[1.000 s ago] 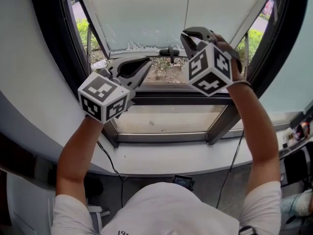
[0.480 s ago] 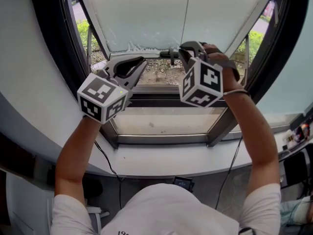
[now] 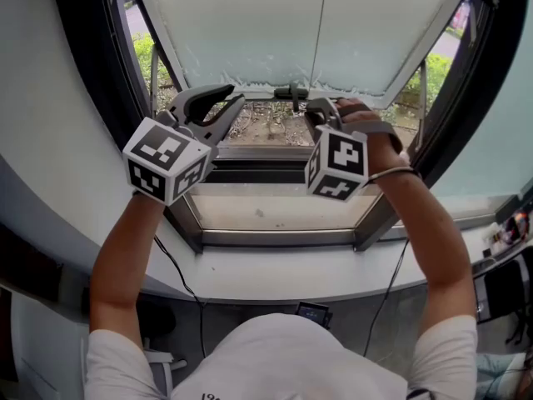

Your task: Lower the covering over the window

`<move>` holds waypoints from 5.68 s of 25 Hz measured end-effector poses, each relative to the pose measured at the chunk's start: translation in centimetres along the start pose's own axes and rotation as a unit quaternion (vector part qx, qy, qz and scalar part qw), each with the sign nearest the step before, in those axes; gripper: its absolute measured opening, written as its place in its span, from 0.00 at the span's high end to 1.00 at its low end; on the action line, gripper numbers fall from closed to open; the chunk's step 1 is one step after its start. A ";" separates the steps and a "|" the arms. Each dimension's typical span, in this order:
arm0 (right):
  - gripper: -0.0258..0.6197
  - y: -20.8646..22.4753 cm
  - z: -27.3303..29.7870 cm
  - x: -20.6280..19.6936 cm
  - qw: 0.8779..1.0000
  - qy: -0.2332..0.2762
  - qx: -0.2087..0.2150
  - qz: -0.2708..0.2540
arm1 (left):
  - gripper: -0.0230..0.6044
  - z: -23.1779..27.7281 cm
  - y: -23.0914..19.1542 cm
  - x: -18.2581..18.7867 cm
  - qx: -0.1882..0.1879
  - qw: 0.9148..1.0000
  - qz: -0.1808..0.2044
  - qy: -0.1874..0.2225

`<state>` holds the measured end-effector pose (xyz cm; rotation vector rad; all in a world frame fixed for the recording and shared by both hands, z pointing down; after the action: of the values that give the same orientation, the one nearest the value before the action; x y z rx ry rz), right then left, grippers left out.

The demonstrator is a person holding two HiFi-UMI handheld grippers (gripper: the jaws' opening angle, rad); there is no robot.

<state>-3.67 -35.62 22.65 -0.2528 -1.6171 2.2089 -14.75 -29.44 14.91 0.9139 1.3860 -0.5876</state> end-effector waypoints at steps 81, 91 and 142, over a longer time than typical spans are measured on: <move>0.90 -21.5 5.1 2.3 0.979 0.038 0.101 0.170 | 0.55 6.3 -6.4 1.6 0.098 0.863 0.420 -0.264; 0.90 -24.7 5.4 0.3 0.930 0.025 0.144 0.336 | 0.56 5.9 -5.8 -1.3 0.083 0.871 0.396 -0.279; 0.81 0.5 -0.4 -11.0 0.980 -0.058 -0.163 0.099 | 0.56 4.6 -2.6 -11.2 0.046 0.867 0.355 -0.347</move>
<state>6.39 -39.92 21.09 -0.3963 -2.1013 2.1219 -15.72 -36.39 25.06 1.0641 0.3212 -0.3474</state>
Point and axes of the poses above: the fingertips, and each gripper's own axes: z forward along the fingers, y to its right, x out of its top, the point moved 1 cm from there along -z, backward along the fingers, and after that the axes turned 12 degrees about -z, right-handed, at the moved point
